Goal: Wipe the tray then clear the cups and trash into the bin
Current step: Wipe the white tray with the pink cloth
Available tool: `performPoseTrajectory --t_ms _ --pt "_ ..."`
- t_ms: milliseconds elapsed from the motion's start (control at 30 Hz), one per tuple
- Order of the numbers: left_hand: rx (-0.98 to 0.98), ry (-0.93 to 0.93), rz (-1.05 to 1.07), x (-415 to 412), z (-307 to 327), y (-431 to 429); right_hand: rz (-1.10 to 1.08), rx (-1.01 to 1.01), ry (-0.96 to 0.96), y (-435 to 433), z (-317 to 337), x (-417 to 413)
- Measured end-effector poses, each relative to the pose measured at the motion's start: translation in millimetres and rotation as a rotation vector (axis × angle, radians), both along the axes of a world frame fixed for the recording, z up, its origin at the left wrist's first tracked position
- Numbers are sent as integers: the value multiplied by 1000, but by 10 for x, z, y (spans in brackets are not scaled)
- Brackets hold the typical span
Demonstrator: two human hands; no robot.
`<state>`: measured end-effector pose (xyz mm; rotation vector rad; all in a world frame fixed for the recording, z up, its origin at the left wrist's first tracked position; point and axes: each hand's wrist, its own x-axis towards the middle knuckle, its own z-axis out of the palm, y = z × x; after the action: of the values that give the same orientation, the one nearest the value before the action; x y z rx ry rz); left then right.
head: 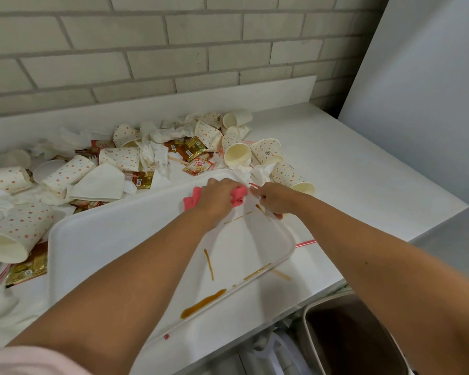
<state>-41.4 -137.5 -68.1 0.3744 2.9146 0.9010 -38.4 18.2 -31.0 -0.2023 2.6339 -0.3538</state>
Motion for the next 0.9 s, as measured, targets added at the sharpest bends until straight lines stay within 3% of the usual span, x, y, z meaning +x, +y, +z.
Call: performPoseTrajectory --t_ms 300,467,700,900 --pt "-29 -72 -339 46 -66 -252 -83 -131 8 33 -48 -30" --pt "31 -25 -121 -33 -14 -246 -180 -208 -7 36 -49 -36" --pt "-20 -52 -93 1 8 -168 -152 -153 -9 135 18 153" --pt "-53 -97 -17 83 133 -64 -171 -108 -119 281 16 437"
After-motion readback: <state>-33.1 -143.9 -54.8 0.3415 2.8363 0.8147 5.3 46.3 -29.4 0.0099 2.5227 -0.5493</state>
